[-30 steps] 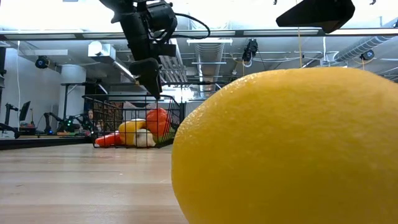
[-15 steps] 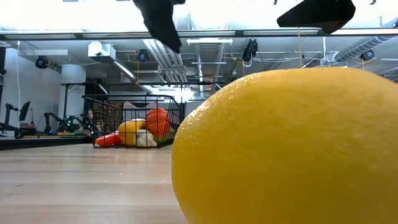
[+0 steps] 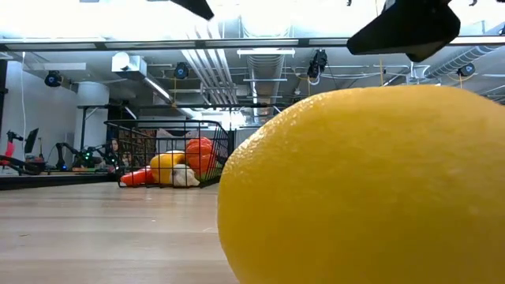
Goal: Sort produce into baskets
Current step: Put the orange lemon into the gold wire basket
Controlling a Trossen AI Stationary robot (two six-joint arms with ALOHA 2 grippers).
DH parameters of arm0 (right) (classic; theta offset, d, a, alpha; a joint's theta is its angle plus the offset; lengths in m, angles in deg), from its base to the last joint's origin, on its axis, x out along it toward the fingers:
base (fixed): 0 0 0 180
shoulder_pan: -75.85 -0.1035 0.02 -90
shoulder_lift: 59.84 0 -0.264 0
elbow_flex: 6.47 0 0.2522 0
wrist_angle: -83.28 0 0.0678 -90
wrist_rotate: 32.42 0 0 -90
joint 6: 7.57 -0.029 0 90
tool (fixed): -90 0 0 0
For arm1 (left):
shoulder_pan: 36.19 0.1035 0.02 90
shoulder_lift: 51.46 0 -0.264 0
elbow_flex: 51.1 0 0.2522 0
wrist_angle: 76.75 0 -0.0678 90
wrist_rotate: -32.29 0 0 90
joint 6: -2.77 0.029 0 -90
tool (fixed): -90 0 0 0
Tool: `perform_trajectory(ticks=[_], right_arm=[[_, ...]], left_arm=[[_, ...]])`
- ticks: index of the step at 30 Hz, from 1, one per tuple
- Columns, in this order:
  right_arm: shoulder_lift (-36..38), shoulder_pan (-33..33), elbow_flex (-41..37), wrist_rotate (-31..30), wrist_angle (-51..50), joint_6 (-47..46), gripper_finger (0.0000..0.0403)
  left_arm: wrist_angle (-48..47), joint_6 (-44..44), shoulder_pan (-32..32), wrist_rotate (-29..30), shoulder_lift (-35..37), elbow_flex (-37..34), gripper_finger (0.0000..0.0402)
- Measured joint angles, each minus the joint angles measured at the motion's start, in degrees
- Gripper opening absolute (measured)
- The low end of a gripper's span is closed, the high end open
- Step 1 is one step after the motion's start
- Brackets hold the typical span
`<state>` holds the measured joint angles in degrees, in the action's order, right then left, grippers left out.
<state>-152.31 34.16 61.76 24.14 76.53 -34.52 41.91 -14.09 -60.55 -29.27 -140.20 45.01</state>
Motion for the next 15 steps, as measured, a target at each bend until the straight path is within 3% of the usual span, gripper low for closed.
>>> perform_trajectory(ticks=[4,8,12,15], right_arm=[[-5.17,-0.82,7.93,2.22,-8.53,-2.25,0.0364],[-10.87,-1.97,17.33,2.45,-19.45,-5.21,0.0364],[-16.39,-2.32,25.71,4.09,-28.94,-8.67,0.0364],[-19.74,-2.43,30.40,6.15,-30.60,-9.50,0.0364]], left_arm=[[1.07,-4.68,-6.81,5.17,-1.03,0.00,0.0398],[2.37,-7.88,-12.02,5.54,-3.05,-0.04,0.0398],[4.43,-10.64,-14.32,5.57,-6.53,-0.04,0.0398],[5.94,-11.73,-14.84,5.59,-9.69,0.20,0.0394]])
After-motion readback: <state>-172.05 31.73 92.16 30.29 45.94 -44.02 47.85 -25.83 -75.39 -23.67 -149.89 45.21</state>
